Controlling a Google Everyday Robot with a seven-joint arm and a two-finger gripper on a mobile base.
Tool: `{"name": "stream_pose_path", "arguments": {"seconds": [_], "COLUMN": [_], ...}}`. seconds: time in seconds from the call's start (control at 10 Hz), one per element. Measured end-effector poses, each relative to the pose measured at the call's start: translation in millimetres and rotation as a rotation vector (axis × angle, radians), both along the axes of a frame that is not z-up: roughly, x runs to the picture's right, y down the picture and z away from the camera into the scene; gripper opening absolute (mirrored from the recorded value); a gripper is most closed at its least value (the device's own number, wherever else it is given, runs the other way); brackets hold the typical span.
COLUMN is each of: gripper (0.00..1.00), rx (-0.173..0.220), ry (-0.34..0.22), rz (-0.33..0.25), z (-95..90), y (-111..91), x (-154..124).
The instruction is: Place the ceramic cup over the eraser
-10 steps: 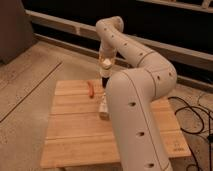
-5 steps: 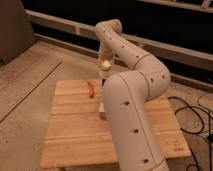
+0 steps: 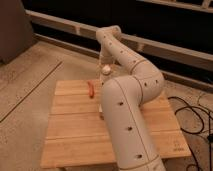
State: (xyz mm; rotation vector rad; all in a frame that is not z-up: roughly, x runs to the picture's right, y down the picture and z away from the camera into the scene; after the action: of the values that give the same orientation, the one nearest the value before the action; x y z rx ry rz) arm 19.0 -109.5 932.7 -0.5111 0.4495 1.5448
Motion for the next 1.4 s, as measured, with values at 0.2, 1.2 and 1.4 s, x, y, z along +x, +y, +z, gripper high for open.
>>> {"name": "stream_pose_path", "arguments": {"seconds": [0.2, 1.2, 1.4], "gripper": [0.12, 0.12, 0.12], "rx": [-0.017, -0.013, -0.013], "ry": [0.01, 0.002, -0.002], "rz": [-0.002, 0.002, -0.001], "z": [9.8, 26.8, 28.2], "y": [8, 11, 12], "x": [3, 3, 2]}}
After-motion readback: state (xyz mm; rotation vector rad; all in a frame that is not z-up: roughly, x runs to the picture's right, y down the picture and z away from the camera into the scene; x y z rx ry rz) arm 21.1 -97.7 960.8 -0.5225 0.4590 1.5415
